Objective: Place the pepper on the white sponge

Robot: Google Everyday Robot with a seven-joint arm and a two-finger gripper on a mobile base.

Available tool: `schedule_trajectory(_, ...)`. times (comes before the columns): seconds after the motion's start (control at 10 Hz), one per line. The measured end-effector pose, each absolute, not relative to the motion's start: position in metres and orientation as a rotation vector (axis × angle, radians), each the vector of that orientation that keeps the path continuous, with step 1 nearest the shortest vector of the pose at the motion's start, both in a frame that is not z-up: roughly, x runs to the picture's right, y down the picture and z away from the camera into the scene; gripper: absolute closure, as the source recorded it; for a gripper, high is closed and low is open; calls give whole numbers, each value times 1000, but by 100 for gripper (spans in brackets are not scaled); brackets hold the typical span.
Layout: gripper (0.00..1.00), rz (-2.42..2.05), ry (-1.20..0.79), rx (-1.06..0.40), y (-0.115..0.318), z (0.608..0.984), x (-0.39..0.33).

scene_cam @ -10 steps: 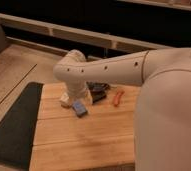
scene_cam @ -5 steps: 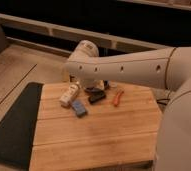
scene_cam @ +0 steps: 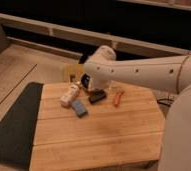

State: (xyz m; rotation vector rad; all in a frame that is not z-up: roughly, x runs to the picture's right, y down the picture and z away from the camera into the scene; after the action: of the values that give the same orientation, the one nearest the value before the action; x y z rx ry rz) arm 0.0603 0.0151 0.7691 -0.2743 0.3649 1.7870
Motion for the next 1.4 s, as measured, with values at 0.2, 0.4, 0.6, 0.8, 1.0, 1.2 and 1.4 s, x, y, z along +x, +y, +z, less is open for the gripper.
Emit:
schedule_trajectory(0.2,35,1930,428,-274,35,802,131)
schedule_trajectory(0.4,35,1958,473,-288,45,824,165)
schedule_trajectory(0.6,35,1918,546,-319,54,850,189)
schedule_trajectory(0.8,35,1826,597,-356,53,869,193)
schedule_trajectory(1.0,35,1753,613,-402,51,890,194)
schedule_trajectory(1.2,35,1726,624,-438,50,905,196)
schedule_trajectory(1.4,35,1720,635,-470,53,918,199)
